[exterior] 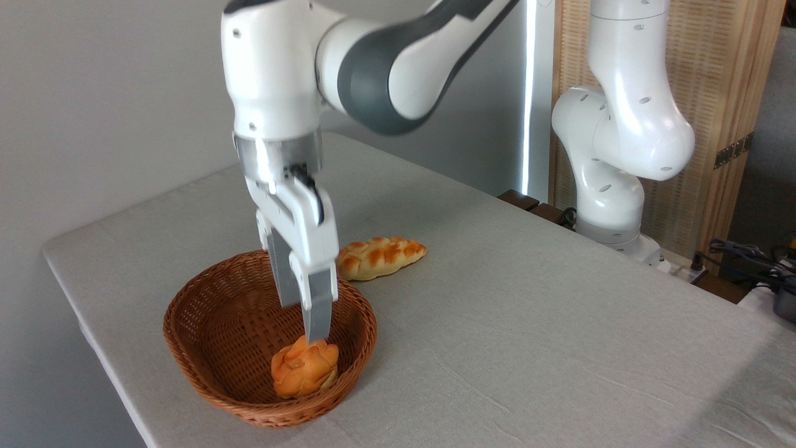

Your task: Put bread into the basket

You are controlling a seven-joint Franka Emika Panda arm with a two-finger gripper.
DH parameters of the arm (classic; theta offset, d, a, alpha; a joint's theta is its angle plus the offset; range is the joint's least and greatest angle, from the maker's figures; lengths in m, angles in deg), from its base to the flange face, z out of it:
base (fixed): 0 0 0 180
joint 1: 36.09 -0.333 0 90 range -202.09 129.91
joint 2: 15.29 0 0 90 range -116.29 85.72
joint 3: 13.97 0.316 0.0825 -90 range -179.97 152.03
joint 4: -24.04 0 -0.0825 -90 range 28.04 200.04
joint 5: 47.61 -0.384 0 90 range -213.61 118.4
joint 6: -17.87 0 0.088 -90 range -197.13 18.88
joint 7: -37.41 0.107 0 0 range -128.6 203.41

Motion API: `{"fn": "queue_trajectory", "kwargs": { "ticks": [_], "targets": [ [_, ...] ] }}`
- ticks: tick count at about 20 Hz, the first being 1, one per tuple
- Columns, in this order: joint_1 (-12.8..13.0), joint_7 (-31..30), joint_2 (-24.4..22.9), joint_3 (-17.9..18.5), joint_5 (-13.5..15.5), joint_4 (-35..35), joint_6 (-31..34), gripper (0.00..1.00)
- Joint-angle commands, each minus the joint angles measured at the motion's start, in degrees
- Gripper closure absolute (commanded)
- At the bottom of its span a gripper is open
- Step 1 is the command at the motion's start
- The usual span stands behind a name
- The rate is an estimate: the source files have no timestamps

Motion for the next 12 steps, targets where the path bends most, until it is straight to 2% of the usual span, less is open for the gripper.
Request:
{"fn": "queue_trajectory", "kwargs": {
  "ticks": [1,3,5,12],
  "targets": [
    [-2.3,-4.3,-2.5,-2.8,1.3,-9.3,16.9,0.0],
    [-3.3,-4.6,-2.5,-3.7,1.4,-12.9,22.3,0.0],
    [-7.1,-6.6,-2.8,-8.1,1.4,-15.3,23.7,0.0],
    [-7.3,-6.4,-2.8,-8.2,1.1,-15.6,25.6,0.0]
  ]
}}
